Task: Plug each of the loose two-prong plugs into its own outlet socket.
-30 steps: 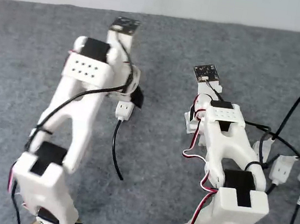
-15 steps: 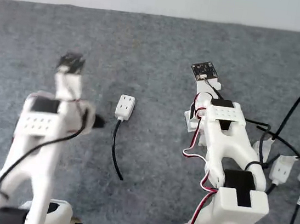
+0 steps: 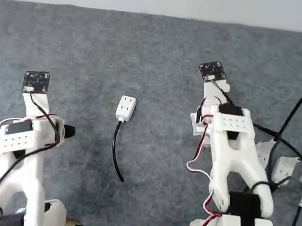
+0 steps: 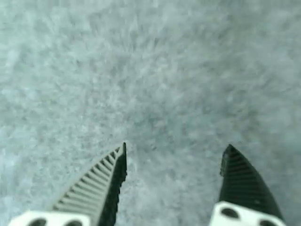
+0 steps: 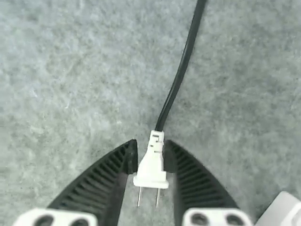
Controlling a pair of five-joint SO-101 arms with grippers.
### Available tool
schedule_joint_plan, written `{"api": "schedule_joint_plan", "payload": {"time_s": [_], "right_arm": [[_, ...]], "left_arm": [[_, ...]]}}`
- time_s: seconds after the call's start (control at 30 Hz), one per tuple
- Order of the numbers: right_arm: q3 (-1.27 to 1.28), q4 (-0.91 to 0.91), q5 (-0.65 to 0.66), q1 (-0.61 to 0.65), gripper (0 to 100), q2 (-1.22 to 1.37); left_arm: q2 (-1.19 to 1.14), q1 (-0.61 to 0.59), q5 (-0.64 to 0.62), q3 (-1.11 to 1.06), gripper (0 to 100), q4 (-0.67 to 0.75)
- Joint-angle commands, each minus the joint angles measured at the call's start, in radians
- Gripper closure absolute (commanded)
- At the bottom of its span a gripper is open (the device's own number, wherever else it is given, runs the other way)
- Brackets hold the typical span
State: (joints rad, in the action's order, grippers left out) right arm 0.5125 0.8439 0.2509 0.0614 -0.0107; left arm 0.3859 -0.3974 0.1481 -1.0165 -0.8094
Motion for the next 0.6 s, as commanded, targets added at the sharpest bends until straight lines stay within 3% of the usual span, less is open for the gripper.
{"api": "schedule_joint_plan", "payload": {"time_s": [0.0, 0.2, 0.57], "right_arm": [[-0.002, -0.025, -0.018, -0.010, 87.2, -0.058], [-0.023, -0.033, -0.018, -0.015, 87.2, 0.019], [-0.293, 0.117, 0.023, -0.031, 87.4, 0.291]], "left_arm": [[-0.129, -0.029, 0.040, 0.104, 70, 0.029], [-0.321, -0.031, 0.032, 0.286, 70, -0.100], [-0.331, -0.031, 0.032, 0.302, 70, -0.107]]}}
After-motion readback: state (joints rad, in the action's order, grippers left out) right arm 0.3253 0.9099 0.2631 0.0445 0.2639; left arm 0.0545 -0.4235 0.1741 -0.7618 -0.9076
